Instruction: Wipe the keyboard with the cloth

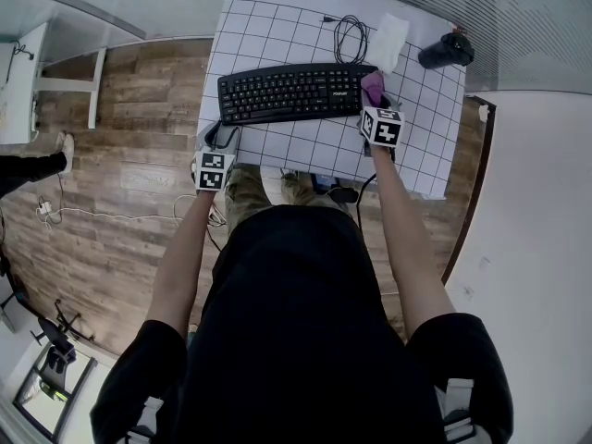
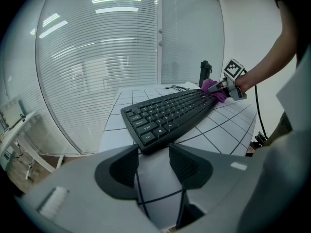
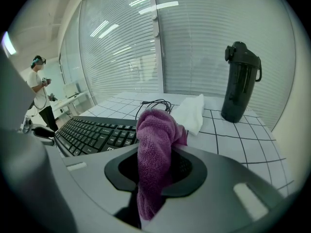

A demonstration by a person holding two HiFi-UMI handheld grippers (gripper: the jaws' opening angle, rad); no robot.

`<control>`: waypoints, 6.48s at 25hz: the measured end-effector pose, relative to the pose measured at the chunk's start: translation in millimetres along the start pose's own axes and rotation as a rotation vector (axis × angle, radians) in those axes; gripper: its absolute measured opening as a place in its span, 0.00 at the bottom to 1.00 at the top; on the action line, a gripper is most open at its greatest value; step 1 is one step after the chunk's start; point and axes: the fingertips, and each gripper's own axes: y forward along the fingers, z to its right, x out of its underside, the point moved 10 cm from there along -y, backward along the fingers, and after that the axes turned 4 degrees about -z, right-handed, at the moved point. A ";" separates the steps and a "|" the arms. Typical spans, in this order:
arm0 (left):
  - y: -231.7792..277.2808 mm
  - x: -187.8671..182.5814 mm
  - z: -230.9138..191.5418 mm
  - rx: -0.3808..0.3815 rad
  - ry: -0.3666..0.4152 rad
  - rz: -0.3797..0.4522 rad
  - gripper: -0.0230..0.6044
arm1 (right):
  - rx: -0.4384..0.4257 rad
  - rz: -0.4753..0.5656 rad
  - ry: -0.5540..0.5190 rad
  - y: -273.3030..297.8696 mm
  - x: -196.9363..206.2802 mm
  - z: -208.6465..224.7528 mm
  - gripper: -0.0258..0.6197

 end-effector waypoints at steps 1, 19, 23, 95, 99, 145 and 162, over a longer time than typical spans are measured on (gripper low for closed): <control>0.2 0.1 0.0 0.000 0.000 -0.001 0.31 | -0.001 -0.001 -0.003 0.2 -0.1 -0.8 0.21; 0.4 0.0 0.4 0.001 -0.003 0.001 0.31 | -0.009 -0.009 -0.013 0.5 0.0 -10.8 0.21; 0.1 -0.2 0.3 0.001 -0.002 -0.001 0.31 | -0.011 -0.009 -0.011 -0.1 -0.1 -11.5 0.21; 1.2 2.0 1.8 -0.010 0.009 0.009 0.31 | -0.117 -0.011 -0.046 8.8 2.5 -98.7 0.20; 2.9 2.6 1.5 -0.010 0.014 0.018 0.31 | -0.116 -0.009 -0.038 9.3 2.0 -103.0 0.20; 4.0 3.8 3.7 -0.003 0.005 0.007 0.31 | -0.375 -0.062 -0.311 27.7 -9.9 -243.6 0.20; 3.4 2.4 2.0 0.004 0.005 0.005 0.31 | -0.576 -0.112 -0.400 38.7 -17.6 -313.6 0.21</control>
